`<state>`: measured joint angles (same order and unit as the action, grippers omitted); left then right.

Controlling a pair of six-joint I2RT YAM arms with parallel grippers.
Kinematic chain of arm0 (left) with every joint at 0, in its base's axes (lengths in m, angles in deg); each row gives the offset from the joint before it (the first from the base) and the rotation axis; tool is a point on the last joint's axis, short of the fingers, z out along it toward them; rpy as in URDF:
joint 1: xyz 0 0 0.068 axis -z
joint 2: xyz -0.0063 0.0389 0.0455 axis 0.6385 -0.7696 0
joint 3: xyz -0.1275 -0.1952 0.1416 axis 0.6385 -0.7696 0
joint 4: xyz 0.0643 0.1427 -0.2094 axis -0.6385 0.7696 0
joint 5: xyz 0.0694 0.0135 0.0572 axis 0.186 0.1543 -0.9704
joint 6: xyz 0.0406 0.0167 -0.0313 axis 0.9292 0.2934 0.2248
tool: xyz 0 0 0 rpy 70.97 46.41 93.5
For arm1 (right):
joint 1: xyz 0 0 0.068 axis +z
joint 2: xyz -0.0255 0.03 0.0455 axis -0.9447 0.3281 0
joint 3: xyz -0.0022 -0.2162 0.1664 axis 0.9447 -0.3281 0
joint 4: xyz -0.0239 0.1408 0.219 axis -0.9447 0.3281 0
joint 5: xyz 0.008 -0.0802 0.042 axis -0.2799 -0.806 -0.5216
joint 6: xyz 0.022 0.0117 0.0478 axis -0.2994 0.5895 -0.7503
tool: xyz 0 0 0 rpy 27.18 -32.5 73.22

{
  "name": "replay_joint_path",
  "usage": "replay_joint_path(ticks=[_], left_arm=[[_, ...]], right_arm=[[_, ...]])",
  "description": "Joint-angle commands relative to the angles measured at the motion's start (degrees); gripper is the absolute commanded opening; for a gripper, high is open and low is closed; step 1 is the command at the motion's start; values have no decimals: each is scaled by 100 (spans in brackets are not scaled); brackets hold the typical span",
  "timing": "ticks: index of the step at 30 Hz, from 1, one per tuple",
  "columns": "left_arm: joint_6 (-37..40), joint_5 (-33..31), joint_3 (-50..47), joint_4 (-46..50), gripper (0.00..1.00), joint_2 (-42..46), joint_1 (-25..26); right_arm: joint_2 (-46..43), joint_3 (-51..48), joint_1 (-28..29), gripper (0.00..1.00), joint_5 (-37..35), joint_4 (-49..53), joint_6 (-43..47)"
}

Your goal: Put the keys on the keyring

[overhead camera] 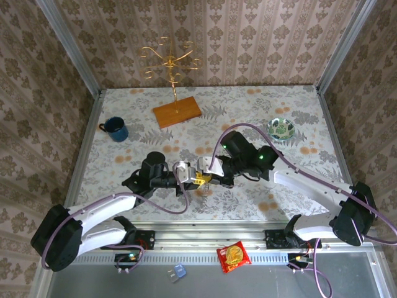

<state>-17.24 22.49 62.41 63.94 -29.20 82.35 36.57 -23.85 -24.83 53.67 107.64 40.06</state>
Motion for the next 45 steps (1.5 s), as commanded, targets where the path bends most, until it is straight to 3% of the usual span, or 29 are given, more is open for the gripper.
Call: replay_joint_path(ticks=[1,4,6,9,14,20,27,30,32,40,45], left_arm=[[53,31,195,-197,2,-40,-20],[-86,51,64,-486,0,8,-17],[-231,54,-76,-781,0,30,-14],[-503,103,-300,-1406,0,9,-20],[-890,193,-531,-2237,0,-160,-23],[-1106,302,-625,-2677,0,-320,-23],[-1221,228,-669,-2894,3,-368,-24],[-1189,33,-662,-2740,18,-281,-26],[-1043,-36,-590,-2392,21,-182,-31],[100,-24,188,25,20,-26,-7],[437,-26,409,484,14,-106,6]], right_arm=[[38,190,149,0,177,189,52],[-244,-138,-25,21,365,-454,-384],[-529,-524,-294,30,674,-1019,-793],[-841,-1053,-561,34,1053,-1767,-1390],[-870,-1486,-570,35,1108,-2312,-1770],[-766,-1645,-579,29,1157,-2582,-1882],[-703,-1595,-577,0,1247,-2538,-1788],[-721,-1443,-568,0,1206,-2208,-1583],[-719,-1299,-560,0,1107,-1894,-1380],[-324,-423,-306,0,404,-263,-378],[-173,-90,-168,0,420,4,-212]])
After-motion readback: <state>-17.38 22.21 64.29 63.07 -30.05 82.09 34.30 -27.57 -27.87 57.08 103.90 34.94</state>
